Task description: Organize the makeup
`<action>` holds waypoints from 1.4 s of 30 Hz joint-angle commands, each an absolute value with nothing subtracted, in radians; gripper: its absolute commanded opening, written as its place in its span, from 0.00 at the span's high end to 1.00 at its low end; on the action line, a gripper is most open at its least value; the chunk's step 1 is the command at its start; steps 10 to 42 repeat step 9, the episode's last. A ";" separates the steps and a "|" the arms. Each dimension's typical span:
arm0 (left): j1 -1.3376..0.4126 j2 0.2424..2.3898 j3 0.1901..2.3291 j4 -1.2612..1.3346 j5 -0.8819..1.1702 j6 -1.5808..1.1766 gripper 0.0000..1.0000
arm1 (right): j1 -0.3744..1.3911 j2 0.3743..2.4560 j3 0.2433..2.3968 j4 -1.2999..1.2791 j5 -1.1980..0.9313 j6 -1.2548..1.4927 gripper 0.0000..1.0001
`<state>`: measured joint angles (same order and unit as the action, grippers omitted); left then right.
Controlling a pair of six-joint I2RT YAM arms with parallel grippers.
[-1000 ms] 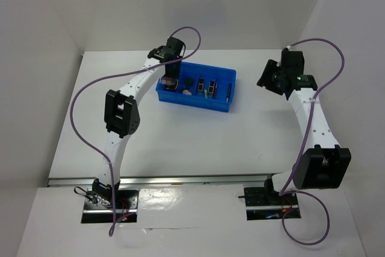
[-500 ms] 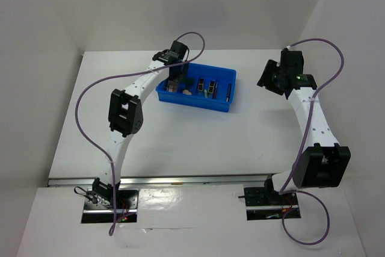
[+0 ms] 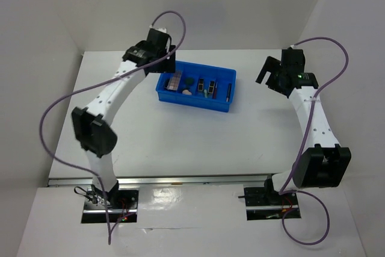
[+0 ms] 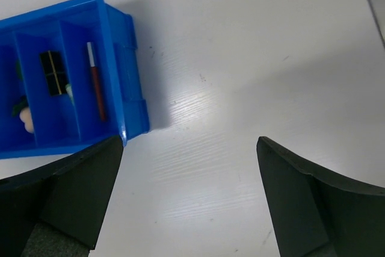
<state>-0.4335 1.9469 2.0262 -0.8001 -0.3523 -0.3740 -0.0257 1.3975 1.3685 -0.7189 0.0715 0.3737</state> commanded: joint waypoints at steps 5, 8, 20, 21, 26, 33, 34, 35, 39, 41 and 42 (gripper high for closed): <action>-0.414 1.499 1.696 -0.810 -0.524 -0.543 0.07 | -0.023 1.368 1.388 -0.769 0.251 0.423 0.00; -0.405 1.425 1.619 -0.819 -0.590 -0.581 0.07 | -0.023 1.345 1.352 -0.755 0.227 0.433 0.00; -0.394 1.387 1.579 -0.831 -0.618 -0.612 0.07 | -0.023 1.345 1.339 -0.744 0.218 0.420 0.00; -0.394 1.387 1.579 -0.831 -0.618 -0.612 0.07 | -0.023 1.345 1.339 -0.744 0.218 0.420 0.00; -0.394 1.387 1.579 -0.831 -0.618 -0.612 0.07 | -0.023 1.345 1.339 -0.744 0.218 0.420 0.00; -0.394 1.387 1.579 -0.831 -0.618 -0.612 0.07 | -0.023 1.345 1.339 -0.744 0.218 0.420 0.00; -0.394 1.387 1.579 -0.831 -0.618 -0.612 0.07 | -0.023 1.345 1.339 -0.744 0.218 0.420 0.00; -0.394 1.387 1.579 -0.831 -0.618 -0.612 0.07 | -0.023 1.345 1.339 -0.744 0.218 0.420 0.00; -0.394 1.387 1.579 -0.831 -0.618 -0.612 0.07 | -0.023 1.345 1.339 -0.744 0.218 0.420 0.00; -0.394 1.387 1.579 -0.831 -0.618 -0.612 0.07 | -0.023 1.345 1.339 -0.744 0.218 0.420 0.00; -0.394 1.387 1.579 -0.831 -0.618 -0.612 0.07 | -0.023 1.345 1.339 -0.744 0.218 0.420 0.00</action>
